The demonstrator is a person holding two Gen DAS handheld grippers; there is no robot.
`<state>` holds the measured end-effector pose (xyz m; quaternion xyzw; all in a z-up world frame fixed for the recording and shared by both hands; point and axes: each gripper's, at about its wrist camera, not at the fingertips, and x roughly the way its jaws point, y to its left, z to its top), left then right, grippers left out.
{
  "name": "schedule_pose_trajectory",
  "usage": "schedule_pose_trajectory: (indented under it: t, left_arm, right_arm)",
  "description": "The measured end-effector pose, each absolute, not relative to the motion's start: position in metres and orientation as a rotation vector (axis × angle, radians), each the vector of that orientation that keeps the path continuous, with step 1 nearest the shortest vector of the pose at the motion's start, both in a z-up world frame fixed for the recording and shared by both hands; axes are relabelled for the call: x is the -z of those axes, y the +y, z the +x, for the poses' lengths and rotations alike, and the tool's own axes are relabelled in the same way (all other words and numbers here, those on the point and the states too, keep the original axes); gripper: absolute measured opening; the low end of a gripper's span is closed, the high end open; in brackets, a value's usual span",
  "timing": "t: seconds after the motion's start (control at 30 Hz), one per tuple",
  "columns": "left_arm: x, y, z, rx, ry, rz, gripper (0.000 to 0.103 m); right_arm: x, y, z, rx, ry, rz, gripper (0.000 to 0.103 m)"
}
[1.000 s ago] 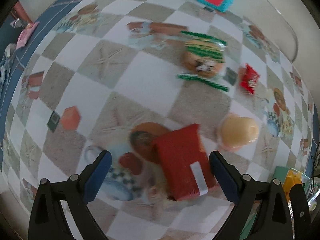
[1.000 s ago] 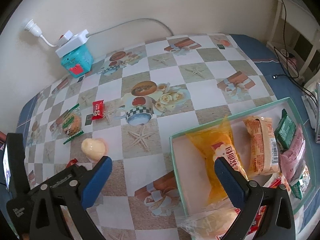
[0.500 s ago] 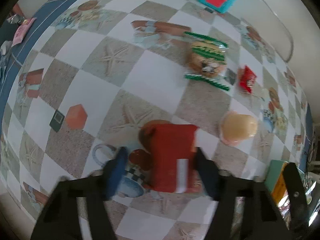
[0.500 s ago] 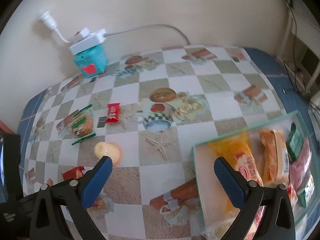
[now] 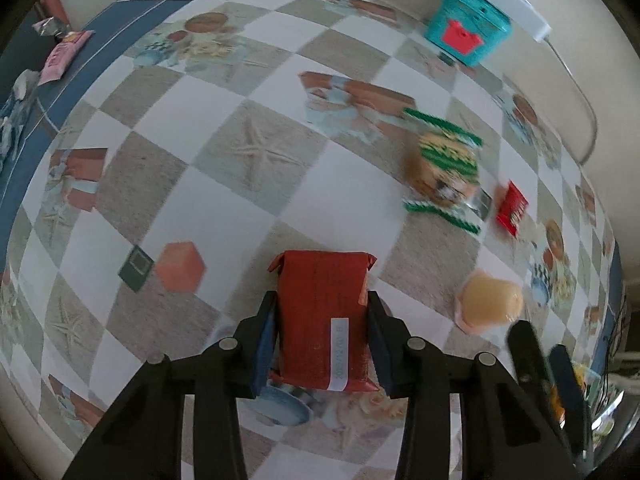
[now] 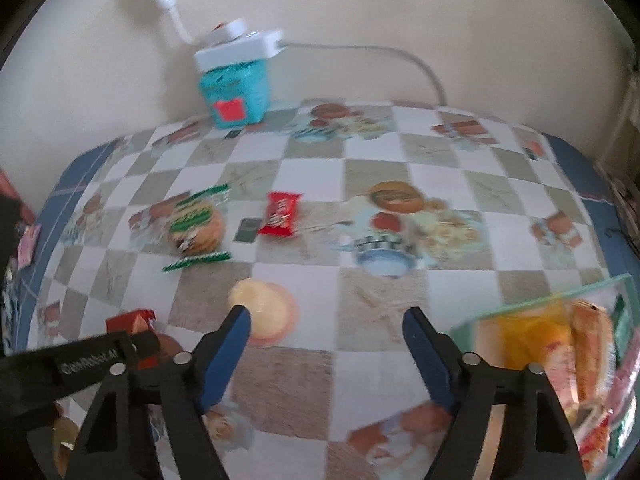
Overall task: Organize snacks
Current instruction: 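Grasp the red box with left tool while right tool grasps round cream pastry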
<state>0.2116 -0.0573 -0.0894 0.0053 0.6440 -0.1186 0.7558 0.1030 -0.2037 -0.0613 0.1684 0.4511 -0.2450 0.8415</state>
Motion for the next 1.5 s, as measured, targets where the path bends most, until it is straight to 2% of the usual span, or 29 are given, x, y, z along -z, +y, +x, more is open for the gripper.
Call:
schedule_pose_trajectory:
  t: [0.13,0.2,0.4,0.87,0.93,0.97,1.0,1.2,1.33,1.4,1.43,1.47,1.5]
  left_arm:
    - [0.088,-0.046,0.219,0.235,1.4,-0.007,0.043]
    - [0.088,-0.04,0.222,0.234,1.399,-0.013,0.043]
    - [0.091,-0.032,0.225,0.237,1.399,-0.021,0.043]
    - [0.074,-0.038,0.202,0.227,1.403,-0.055,0.043]
    - [0.065,-0.036,0.197,0.233,1.395,-0.067,0.043]
    - [0.059,-0.035,0.193,0.237,1.387,-0.073,0.043]
    - [0.052,-0.034,0.189,0.242,1.378,-0.079,0.043]
    - [0.022,-0.033,0.157,0.28,1.346,-0.073,0.043]
    - [0.021,-0.024,0.152,0.257,1.348,-0.067,0.043]
    - [0.026,-0.021,0.155,0.246,1.36,-0.078,0.043]
    - [0.028,-0.019,0.156,0.241,1.367,-0.083,0.043]
    - [0.032,-0.017,0.158,0.236,1.377,-0.09,0.043]
    - [0.037,-0.014,0.162,0.23,1.392,-0.106,0.043]
  right_arm:
    - [0.068,-0.192,0.117,0.478,0.953,0.328,0.065]
    - [0.07,-0.189,0.124,0.465,0.959,0.32,0.05]
    - [0.075,-0.181,0.131,0.426,0.965,0.314,0.03]
    - [0.063,-0.174,0.11,0.424,0.958,0.336,0.028]
    - [0.057,-0.172,0.104,0.427,0.955,0.344,0.023]
    - [0.052,-0.172,0.099,0.43,0.949,0.346,0.012]
    - [0.044,-0.171,0.094,0.441,0.933,0.348,0.011]
    - [0.015,-0.168,0.066,0.45,0.908,0.346,0.011]
    - [0.014,-0.176,0.051,0.459,0.906,0.408,0.016]
    - [0.019,-0.179,0.053,0.46,0.928,0.418,0.04]
    - [0.023,-0.18,0.056,0.452,0.935,0.422,0.048]
    - [0.028,-0.181,0.058,0.438,0.94,0.436,0.055]
    - [0.032,-0.182,0.06,0.427,0.944,0.45,0.055]
